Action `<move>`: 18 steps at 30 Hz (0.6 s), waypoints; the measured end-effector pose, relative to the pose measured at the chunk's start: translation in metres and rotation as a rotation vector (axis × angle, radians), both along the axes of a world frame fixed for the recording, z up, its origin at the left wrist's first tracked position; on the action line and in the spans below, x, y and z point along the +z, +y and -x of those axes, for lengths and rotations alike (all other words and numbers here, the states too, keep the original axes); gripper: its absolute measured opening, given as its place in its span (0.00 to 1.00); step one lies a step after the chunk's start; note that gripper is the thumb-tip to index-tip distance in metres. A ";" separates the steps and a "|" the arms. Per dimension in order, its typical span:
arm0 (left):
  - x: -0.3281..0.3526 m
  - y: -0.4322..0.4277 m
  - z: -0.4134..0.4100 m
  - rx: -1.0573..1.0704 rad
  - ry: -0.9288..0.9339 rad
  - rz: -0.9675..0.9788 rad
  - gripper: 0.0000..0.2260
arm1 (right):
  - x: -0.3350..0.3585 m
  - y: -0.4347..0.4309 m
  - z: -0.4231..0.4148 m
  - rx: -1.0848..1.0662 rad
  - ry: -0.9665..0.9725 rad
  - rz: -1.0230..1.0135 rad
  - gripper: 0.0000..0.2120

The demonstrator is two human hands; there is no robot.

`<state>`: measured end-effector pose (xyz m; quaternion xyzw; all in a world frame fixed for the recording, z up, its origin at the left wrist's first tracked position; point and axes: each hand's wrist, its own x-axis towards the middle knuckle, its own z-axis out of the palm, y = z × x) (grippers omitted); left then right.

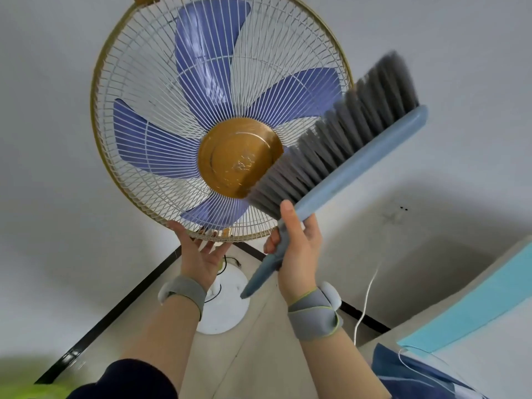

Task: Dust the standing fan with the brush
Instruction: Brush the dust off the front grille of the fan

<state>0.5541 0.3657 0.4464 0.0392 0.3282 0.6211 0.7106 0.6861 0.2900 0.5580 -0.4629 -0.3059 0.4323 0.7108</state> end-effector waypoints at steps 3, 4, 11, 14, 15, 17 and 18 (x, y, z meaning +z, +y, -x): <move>0.001 0.000 0.003 0.029 -0.003 0.013 0.43 | -0.011 0.011 0.003 -0.010 -0.005 0.143 0.14; 0.001 0.000 0.004 0.033 -0.002 0.015 0.41 | -0.017 0.013 0.001 -0.015 0.025 0.187 0.15; -0.001 0.001 0.010 0.028 -0.001 0.020 0.41 | -0.047 0.013 -0.021 -0.120 0.091 0.398 0.17; -0.002 0.002 0.008 0.005 -0.019 0.022 0.48 | -0.044 0.010 -0.036 -0.211 0.134 0.482 0.20; -0.002 0.002 0.008 -0.006 -0.021 0.023 0.52 | -0.042 0.007 -0.040 -0.258 0.136 0.477 0.20; -0.002 0.002 0.008 -0.019 -0.027 0.027 0.56 | -0.037 0.001 -0.044 -0.329 0.142 0.417 0.20; -0.003 0.001 0.007 -0.021 -0.032 0.030 0.56 | -0.033 -0.002 -0.043 -0.342 0.144 0.366 0.19</move>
